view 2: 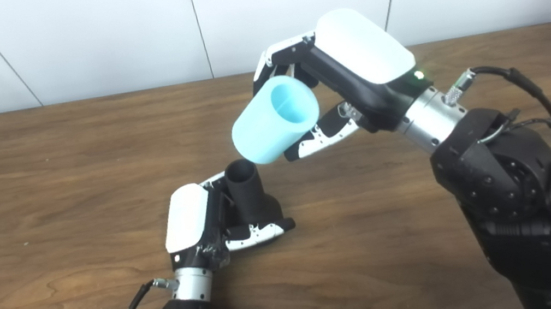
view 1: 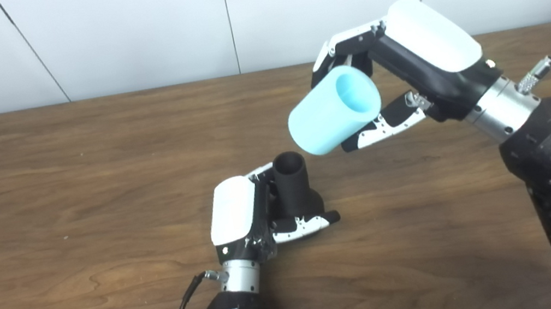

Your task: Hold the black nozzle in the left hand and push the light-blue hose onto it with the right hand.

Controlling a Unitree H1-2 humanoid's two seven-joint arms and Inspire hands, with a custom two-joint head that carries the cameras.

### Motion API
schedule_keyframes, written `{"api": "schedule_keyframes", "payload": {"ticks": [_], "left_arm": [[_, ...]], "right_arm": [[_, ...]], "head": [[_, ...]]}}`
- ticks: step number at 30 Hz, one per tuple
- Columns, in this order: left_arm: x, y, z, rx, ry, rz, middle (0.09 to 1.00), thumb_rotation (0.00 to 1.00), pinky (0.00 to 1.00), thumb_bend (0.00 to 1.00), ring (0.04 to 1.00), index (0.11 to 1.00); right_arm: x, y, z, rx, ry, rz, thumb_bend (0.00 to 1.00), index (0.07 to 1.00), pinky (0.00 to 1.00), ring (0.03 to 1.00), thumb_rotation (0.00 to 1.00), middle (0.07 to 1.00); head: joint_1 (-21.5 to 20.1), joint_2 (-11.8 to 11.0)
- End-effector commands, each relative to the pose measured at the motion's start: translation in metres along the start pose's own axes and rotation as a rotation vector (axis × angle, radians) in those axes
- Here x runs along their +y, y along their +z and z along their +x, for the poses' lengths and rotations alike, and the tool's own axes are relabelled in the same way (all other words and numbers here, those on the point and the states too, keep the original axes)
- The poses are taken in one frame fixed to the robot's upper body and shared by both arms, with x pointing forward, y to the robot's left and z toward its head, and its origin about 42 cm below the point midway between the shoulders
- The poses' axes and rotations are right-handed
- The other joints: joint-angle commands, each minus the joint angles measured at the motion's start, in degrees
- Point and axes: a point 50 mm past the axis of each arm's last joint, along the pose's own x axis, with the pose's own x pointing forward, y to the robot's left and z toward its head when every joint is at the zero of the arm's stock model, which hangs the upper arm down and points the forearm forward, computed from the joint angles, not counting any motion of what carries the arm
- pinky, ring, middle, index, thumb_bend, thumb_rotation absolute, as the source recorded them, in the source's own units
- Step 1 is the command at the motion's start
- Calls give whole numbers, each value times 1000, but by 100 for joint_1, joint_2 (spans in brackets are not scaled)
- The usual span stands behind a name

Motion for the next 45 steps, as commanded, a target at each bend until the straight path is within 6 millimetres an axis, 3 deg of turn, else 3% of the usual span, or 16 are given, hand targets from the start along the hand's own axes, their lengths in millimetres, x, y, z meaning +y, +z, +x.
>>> {"api": "schedule_keyframes", "payload": {"ticks": [1, 22, 45], "left_arm": [[-12, 2, -12, 19, -31, -17, 479, 0, 425, 525, 513, 488], [-14, 2, -14, -1, -53, 57, 487, 0, 440, 525, 515, 485], [-16, -6, -16, -24, -71, 130, 480, 0, 432, 525, 498, 489]], "right_arm": [[-15, 2, 3, -24, -54, -39, 516, 507, 362, 381, 0, 507], [-10, 4, 1, -20, -4, 2, 515, 516, 359, 383, 0, 508], [18, 1, 9, -53, 112, 12, 510, 544, 299, 355, 0, 485]], "head": [[22, 46], [40, 133], [30, 162]]}}
